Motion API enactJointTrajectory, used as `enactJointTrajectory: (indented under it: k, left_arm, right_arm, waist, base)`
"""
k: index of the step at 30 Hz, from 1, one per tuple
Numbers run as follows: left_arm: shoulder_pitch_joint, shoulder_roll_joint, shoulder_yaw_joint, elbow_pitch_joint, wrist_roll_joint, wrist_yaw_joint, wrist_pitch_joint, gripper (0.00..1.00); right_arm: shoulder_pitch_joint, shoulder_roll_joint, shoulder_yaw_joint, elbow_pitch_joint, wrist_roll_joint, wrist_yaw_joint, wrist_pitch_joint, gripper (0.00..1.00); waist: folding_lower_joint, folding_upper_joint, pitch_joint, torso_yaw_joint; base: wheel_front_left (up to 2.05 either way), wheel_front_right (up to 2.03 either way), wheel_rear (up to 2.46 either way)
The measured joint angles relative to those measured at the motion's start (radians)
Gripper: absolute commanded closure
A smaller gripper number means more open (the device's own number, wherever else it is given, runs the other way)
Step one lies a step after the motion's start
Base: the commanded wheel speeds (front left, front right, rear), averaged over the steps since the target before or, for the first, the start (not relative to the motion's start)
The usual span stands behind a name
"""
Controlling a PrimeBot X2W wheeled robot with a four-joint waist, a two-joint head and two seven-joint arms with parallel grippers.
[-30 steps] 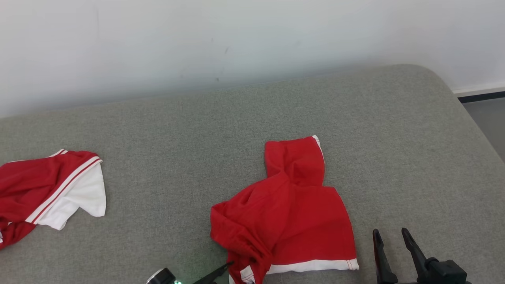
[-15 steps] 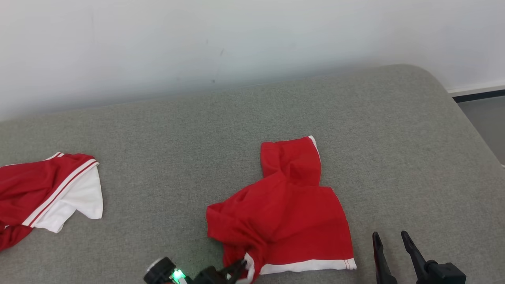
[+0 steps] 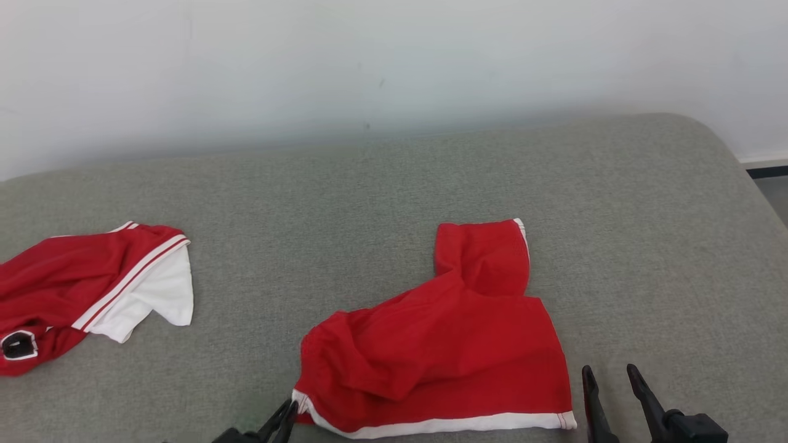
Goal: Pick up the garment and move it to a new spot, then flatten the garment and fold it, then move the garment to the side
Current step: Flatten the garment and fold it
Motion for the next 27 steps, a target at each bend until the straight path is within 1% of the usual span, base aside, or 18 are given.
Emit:
enactJointTrajectory:
  k: [3,10,11,12,13,15,20,27]
  left_arm:
    - [0.037,-0.005,0.024,-0.002,0.005,-0.002,0.000,1.00]
    - [0.079,-0.042,0.047,0.069,0.018,-0.041,0.000,1.00]
    - [0.079,-0.046,0.054,0.077,0.018,-0.045,0.000,0.95]
    - [0.081,-0.050,0.064,0.076,0.019,-0.046,0.000,0.56]
    - [0.082,-0.053,0.076,0.070,0.021,-0.052,0.000,0.00]
    - [0.089,-0.058,0.102,0.057,0.022,-0.055,0.000,0.00]
    - [0.097,-0.059,0.129,0.046,0.048,-0.072,0.000,0.00]
    - [0.079,-0.058,0.129,0.088,0.067,-0.092,0.000,0.00]
  right_arm:
    - [0.000,0.002,0.000,0.000,-0.002,0.000,0.000,0.00]
    - [0.002,-0.001,0.004,0.006,-0.002,0.000,0.000,0.00]
    - [0.003,-0.002,0.005,0.008,-0.002,0.000,0.000,0.00]
    - [0.004,-0.004,0.005,0.009,-0.001,0.000,0.000,0.00]
    - [0.005,-0.005,0.006,0.009,-0.001,0.000,0.000,0.00]
    - [0.006,-0.006,0.009,0.009,-0.001,0.000,0.000,0.00]
    - [0.021,-0.007,0.013,0.019,-0.001,0.000,0.000,0.00]
    - [0.021,-0.013,0.020,0.025,0.000,0.000,0.000,0.00]
  waist:
    - [0.0000,0.0000,0.000,0.013]
    - [0.0000,0.0000,-0.013,0.024]
    - [0.0000,0.0000,-0.016,0.024]
    - [0.0000,0.0000,-0.018,0.024]
    - [0.0000,0.0000,-0.021,0.024]
    - [0.0000,0.0000,-0.024,0.024]
    - [0.0000,0.0000,-0.027,0.023]
    - [0.0000,0.0000,-0.024,0.013]
  base:
    - [0.00,0.00,0.00]
    - [0.00,0.00,0.00]
    - [0.00,0.00,0.00]
    - [0.00,0.00,0.00]
    - [0.00,0.00,0.00]
    - [0.00,0.00,0.00]
    - [0.00,0.00,0.00]
    - [0.00,0.00,0.00]
